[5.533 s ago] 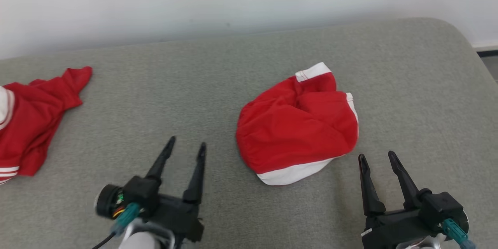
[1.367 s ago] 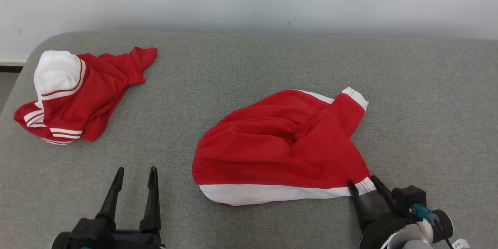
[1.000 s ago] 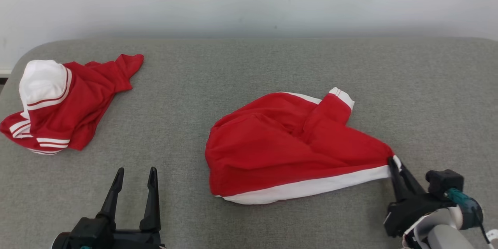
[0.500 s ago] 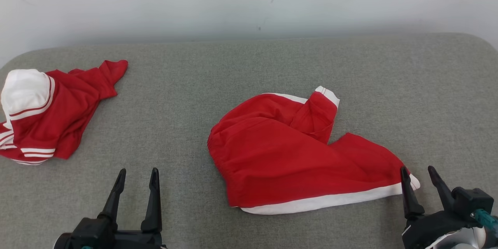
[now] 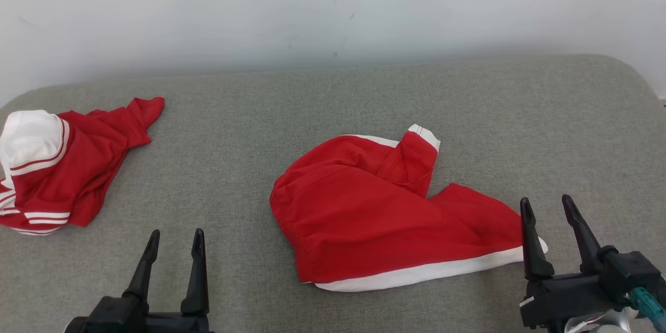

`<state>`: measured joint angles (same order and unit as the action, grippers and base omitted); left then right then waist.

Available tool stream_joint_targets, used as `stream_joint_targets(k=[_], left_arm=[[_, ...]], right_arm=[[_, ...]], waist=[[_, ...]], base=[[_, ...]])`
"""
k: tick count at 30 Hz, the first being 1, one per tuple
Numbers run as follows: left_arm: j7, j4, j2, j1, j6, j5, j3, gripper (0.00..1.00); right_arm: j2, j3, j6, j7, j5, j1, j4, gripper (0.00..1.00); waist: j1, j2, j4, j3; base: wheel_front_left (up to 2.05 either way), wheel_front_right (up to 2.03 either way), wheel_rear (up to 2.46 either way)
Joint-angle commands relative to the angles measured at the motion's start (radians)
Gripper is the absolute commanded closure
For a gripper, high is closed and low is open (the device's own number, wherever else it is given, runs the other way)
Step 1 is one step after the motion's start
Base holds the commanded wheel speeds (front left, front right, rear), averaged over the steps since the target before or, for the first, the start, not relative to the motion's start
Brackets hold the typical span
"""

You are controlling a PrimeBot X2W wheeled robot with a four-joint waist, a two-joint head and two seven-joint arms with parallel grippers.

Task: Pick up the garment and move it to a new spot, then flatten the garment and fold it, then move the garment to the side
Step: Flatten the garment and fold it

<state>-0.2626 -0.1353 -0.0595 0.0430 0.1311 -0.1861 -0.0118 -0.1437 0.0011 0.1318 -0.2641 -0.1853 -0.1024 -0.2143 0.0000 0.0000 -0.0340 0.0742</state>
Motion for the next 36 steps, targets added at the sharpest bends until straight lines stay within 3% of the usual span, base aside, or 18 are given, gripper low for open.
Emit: stream_joint_targets(k=[1,13,36], left_arm=[[-0.003,0.007,-0.006,-0.007,-0.001,0.001,0.004,0.0],[-0.003,0.025,-0.013,-0.043,-0.001,0.01,0.035,0.0],[-0.003,0.041,-0.01,-0.083,-0.001,0.056,0.076,0.0]], right_arm=[[0.008,0.001,-0.002,0.0,0.01,0.02,0.022,0.0],[0.037,0.018,-0.002,0.0,0.023,0.099,0.126,0.0],[0.044,0.021,-0.002,0.0,0.019,0.122,0.12,0.0]], waist=[[0.0,0.0,-0.002,-0.004],[0.0,0.0,-0.003,-0.016],[0.0,0.0,0.007,-0.024]], base=[[0.0,0.0,0.0],[0.0,0.0,0.0],[0.0,0.0,0.0]])
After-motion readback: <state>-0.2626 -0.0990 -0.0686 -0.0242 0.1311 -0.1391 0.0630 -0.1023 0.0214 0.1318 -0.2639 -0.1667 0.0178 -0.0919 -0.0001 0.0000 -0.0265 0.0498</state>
